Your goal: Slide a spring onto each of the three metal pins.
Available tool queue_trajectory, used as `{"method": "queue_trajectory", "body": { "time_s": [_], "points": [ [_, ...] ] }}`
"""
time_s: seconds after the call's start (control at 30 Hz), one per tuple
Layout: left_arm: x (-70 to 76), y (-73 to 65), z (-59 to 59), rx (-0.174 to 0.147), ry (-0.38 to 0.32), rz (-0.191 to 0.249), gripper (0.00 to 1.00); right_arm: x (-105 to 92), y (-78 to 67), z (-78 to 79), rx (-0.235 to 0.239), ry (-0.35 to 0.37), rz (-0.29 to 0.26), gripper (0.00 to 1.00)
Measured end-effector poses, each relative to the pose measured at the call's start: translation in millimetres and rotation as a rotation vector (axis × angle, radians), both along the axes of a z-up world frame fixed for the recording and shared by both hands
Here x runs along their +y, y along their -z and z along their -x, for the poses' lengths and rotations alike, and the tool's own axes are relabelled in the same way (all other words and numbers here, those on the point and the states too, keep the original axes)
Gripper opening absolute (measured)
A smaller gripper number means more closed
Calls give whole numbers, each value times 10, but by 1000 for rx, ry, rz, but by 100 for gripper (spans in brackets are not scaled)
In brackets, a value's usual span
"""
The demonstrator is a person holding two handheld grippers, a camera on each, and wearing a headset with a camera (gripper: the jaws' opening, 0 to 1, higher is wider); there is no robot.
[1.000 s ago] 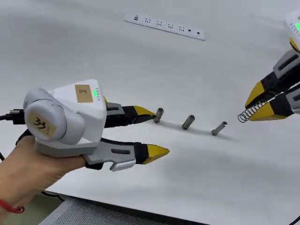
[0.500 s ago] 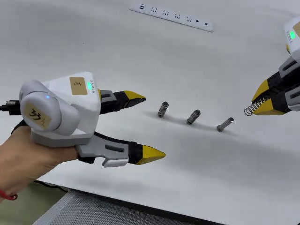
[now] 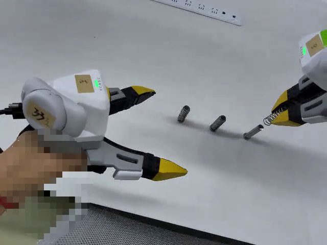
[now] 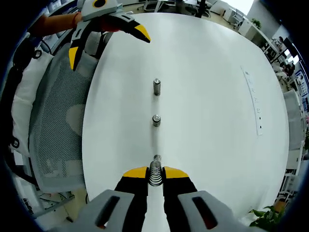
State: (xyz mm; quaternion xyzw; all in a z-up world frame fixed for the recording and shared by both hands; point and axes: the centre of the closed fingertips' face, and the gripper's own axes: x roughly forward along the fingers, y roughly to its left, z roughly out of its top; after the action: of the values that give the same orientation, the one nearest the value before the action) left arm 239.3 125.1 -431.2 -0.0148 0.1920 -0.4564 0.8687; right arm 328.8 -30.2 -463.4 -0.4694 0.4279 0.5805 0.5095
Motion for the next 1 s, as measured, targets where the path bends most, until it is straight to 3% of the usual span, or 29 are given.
{"method": "queue_trajectory", "body": {
  "time_s": [0.23,1.0],
  "points": [
    [10,-7,-20,13,-16,25,100,-28,128,-31,-2,11,16,12],
    [-9,-10,-11,24,-15,44,100,-15,199,27,12,23,33,12]
  ]
}}
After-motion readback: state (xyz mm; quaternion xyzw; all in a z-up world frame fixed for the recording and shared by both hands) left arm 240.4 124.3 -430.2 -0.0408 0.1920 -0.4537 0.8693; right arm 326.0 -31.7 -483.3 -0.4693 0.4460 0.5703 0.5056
